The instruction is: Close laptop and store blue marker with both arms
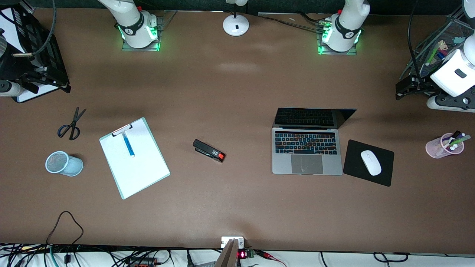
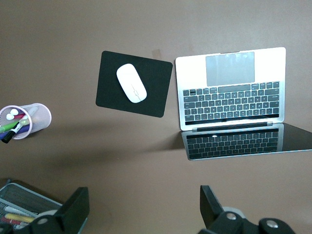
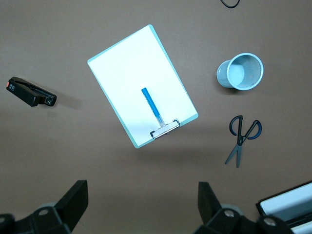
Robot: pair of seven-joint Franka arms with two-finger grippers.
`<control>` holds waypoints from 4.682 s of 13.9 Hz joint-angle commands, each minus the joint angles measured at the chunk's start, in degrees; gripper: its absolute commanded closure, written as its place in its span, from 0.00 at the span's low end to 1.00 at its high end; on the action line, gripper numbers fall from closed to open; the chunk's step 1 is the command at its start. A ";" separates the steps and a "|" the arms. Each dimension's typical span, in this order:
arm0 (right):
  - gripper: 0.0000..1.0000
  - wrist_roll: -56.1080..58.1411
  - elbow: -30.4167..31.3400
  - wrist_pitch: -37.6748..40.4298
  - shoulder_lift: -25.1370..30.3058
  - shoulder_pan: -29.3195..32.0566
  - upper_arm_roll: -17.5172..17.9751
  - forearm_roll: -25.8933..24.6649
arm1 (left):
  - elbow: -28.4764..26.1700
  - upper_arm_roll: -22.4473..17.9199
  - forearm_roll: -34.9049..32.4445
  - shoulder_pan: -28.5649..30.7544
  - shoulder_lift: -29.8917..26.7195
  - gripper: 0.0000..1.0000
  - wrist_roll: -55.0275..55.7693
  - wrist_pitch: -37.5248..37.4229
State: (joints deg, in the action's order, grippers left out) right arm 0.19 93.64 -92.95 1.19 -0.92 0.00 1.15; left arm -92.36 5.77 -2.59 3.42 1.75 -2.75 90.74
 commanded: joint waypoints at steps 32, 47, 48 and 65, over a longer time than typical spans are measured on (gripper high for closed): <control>0.00 19.92 8.14 -23.93 -19.81 -3.65 0.00 -1.67 | 1.75 0.73 1.89 0.01 5.37 1.00 -0.42 -4.69; 0.34 30.92 8.14 -38.27 -33.88 -4.44 0.00 -1.67 | -2.81 5.30 4.08 -0.17 2.12 0.99 1.07 -6.80; 0.34 30.92 8.14 -38.35 -34.24 -4.61 0.00 -1.67 | -4.30 5.65 4.69 -0.17 1.16 0.99 1.95 -6.72; 0.71 30.83 8.23 -41.96 -38.11 -3.91 -0.26 -1.67 | -38.77 18.84 8.22 -0.08 -9.49 0.99 15.84 30.89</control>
State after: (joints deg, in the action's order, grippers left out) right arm 30.32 101.99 -134.32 -36.87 -5.16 -0.36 -0.15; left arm -128.30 24.30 4.69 2.73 -6.45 13.09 118.12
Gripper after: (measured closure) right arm 0.683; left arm 0.982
